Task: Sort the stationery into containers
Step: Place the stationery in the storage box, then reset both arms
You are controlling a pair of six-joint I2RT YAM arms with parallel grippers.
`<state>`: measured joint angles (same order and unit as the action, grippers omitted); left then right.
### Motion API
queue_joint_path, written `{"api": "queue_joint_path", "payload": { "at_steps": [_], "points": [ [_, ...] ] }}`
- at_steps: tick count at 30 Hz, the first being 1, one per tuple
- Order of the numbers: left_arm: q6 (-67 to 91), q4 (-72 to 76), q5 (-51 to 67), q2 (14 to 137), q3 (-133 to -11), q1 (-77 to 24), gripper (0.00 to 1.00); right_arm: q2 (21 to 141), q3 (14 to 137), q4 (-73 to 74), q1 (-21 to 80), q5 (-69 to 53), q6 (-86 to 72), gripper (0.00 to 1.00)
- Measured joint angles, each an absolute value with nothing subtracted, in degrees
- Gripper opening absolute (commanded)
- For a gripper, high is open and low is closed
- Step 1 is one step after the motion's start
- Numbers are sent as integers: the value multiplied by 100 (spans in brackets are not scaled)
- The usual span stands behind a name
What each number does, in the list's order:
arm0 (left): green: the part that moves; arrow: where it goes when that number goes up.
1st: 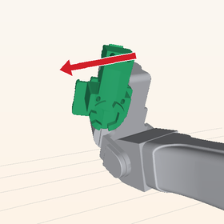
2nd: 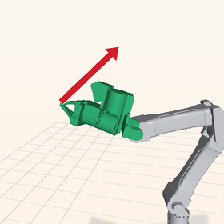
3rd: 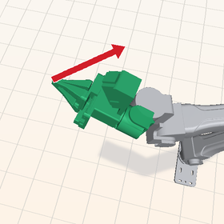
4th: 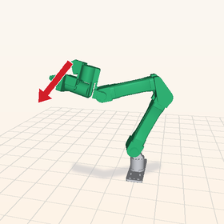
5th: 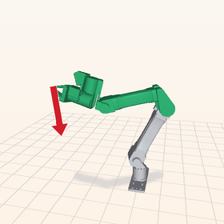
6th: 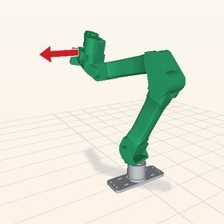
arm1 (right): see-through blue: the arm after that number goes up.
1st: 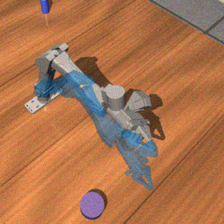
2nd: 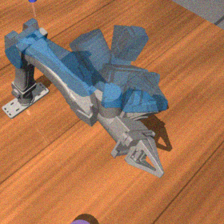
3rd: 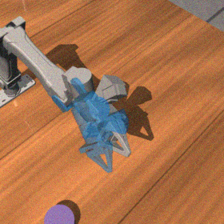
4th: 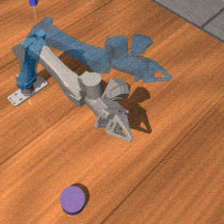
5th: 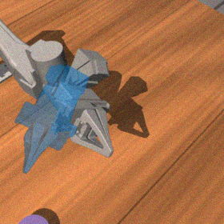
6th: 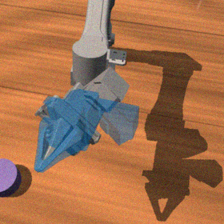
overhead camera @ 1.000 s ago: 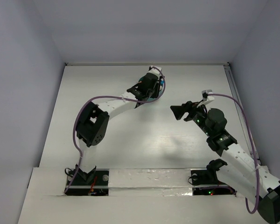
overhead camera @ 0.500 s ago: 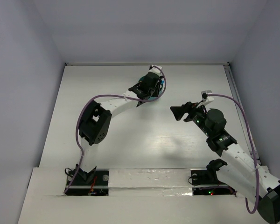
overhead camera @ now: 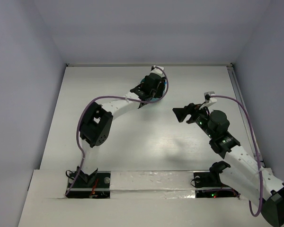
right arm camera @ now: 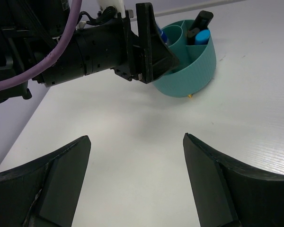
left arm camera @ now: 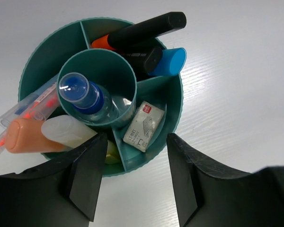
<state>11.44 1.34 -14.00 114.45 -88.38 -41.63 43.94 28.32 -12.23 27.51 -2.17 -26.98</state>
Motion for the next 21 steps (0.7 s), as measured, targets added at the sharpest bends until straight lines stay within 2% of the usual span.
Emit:
{"api": "queue_joint_path", "payload": {
  "at_steps": [7, 12, 15, 16, 21],
  "points": [
    [1170, 244, -1308, 11063, -8532, -4167, 53, 4346, 2810, -1223, 2751, -228, -2698, 85],
    [1186, 412, -1295, 10259, -8193, -4281, 54, 4034, 2722, -1153, 2751, -40, -2707, 87],
    [1186, 676, -1288, 9513, -7891, -4438, 56, 3691, 2724, -972, 2751, 196, -2735, 95],
    [1188, 790, -1280, 9209, -7747, -4497, 99, 3527, 2727, -895, 2751, 296, -2755, 98],
    [1267, 1337, -1356, 7658, -6853, -4639, 99, 3022, 2888, -497, 2751, 718, -2840, 100]
  ]
}}
